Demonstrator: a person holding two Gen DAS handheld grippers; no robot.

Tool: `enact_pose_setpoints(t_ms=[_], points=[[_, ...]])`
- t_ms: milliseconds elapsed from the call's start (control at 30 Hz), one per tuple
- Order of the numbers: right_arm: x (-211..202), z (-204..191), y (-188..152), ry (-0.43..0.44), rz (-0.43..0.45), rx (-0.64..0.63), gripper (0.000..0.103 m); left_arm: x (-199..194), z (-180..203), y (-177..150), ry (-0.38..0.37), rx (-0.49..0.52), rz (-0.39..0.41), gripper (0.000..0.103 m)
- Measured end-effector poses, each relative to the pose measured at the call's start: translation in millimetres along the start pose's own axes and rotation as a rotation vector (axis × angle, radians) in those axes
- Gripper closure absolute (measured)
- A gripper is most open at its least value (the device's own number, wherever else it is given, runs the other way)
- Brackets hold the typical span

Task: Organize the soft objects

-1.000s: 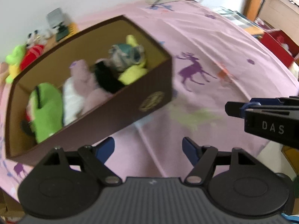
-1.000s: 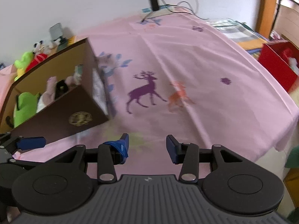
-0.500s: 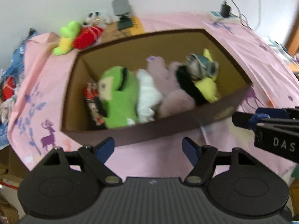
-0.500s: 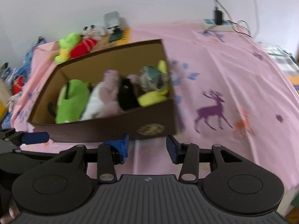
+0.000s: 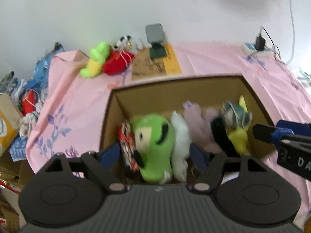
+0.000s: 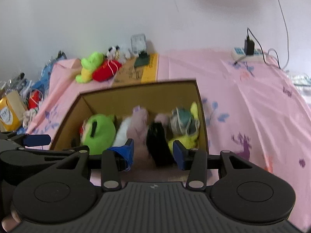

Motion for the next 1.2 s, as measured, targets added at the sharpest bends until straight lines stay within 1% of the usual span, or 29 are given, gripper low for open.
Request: enact_pose_setpoints(t_ms=[133,267,400,533,633,767,867,900,933,967,1000,1067,1133,1200], points=[[6,-3,15,-0.004,0.042,-0.015,0.075,6,-5,15,0.03,-0.028,0.032,0.03],[24,-4,22,-0.019,0.057,-0.02,0.075,24,-4,18,0.055,-0.045,0.026,0.03],[49,-4,21,-0.013,0.064,-0.034,0.075,48,-5,17,0.051,-0.065,0.007,0.03],[80,-2,23,-0.032,0.038,-0.044,0.075,73,-3,17,0.039,-0.068,-0.022,0.03],[93,-1,26,-0.035,0.035,-0.057,0.075,89,-4,19,0.024,-0.08,-0.03,0.03],[107,2,33,-0.037,0.043,-0.06,0.075,109,-7,26,0.025,-0.099,-0.034,0.03],[115,7,37,-0.056,0.049,-0.041,0.075,119,-8,32,0.035,-0.103,-0.017,0.03],[117,9,38,-0.048,0.045,-0.027,0.075,122,-9,33,0.041,-0.102,-0.009,0.03],[118,10,40,-0.025,0.047,-0.009,0.075,126,-9,36,0.035,-0.106,-0.02,0.03],[119,11,41,-0.019,0.051,-0.004,0.075,126,-10,38,0.01,-0.112,-0.023,0.03],[121,10,41,-0.028,0.049,-0.011,0.075,126,-10,40,-0.003,-0.119,-0.011,0.03],[127,10,40,-0.026,0.024,-0.01,0.075,127,-9,42,0.027,-0.11,0.0,0.03],[129,10,38,-0.018,0.019,-0.006,0.075,132,-10,43,0.022,-0.104,-0.021,0.03],[130,10,37,-0.016,0.018,-0.007,0.075,136,-13,44,0.013,-0.128,-0.042,0.03]])
Point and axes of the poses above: each gripper's, at about its wrist camera, not at the fingertips, and x roughly the way its jaws point, z to its right, y to its top, the point moved 4 cm from there along x, roughly the way its jaws point, and after that the axes turned 9 degrees about -z, right-handed, at the moved point
